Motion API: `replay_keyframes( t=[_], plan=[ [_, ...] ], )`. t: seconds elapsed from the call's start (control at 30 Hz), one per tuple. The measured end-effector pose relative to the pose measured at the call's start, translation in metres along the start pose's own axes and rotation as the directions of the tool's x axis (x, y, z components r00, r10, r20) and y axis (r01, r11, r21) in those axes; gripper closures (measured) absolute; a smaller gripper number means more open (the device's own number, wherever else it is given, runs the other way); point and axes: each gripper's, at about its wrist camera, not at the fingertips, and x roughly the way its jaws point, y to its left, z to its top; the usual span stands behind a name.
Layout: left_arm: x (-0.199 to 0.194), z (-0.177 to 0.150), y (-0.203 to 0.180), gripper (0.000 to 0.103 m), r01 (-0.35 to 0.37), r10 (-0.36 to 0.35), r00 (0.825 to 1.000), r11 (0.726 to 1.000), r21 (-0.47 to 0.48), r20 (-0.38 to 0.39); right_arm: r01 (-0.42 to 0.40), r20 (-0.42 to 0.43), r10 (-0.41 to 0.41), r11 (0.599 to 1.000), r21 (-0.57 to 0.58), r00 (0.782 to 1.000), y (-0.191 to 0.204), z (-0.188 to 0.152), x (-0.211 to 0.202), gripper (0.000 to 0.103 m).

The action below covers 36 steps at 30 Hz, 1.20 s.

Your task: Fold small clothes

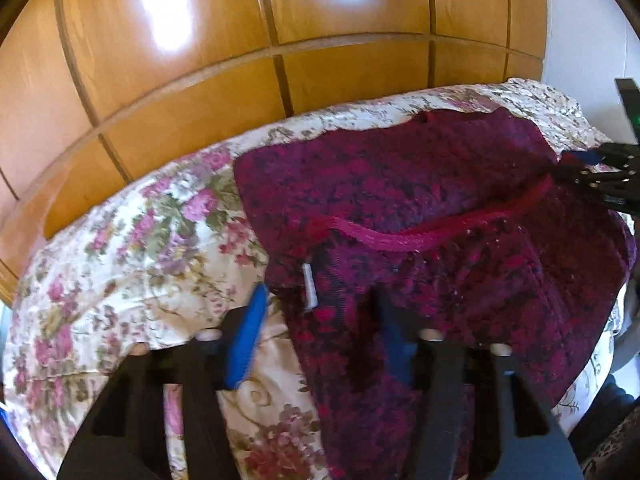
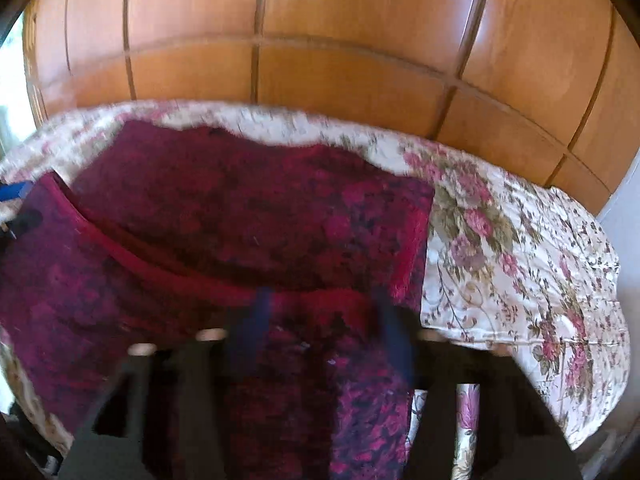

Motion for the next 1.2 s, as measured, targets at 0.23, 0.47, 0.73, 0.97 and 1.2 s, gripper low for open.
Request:
replay_keyframes(
  t=[0.23, 0.47, 0.73, 0.97, 1.2],
  plan=[
    [-0.004, -0.009, 0.029, 0.088, 0.13, -0.118, 0.991, 0.967, -0.218, 0.067, -0.085, 0.052, 0.079, 0.988, 0.126, 0.996, -0.02, 0.0, -0.018, 0.09],
    [0.016, -0.024, 0.051, 0.089, 0.205, -0.191, 0.979, 0.897, -0.391, 0.074, -0.128, 0.087, 0.11, 0.961, 0.244, 0.99, -0.044, 0.005, -0.017, 0.09],
    [0.034, -0.023, 0.042, 0.077, 0.135, -0.147, 0.989, 0.921, -0.366, -0.005, -0.086, 0.009, 0.086, 0.965, 0.249, 0.996, -0.031, 0.002, 0.024, 0.083],
    [0.013, -0.033, 0.046, 0.065, 0.127, -0.132, 0.991, 0.916, -0.381, 0.012, -0.119, 0.054, 0.109, 0.961, 0.25, 0.993, -0.037, -0.005, -0.004, 0.032],
    [0.009, -0.031, 0.023, 0.075, 0.091, -0.094, 0.996, 0.952, -0.292, 0.001, -0.121, -0.019, 0.131, 0.959, 0.258, 0.991, -0.036, -0.032, -0.001, 0.064]
  ],
)
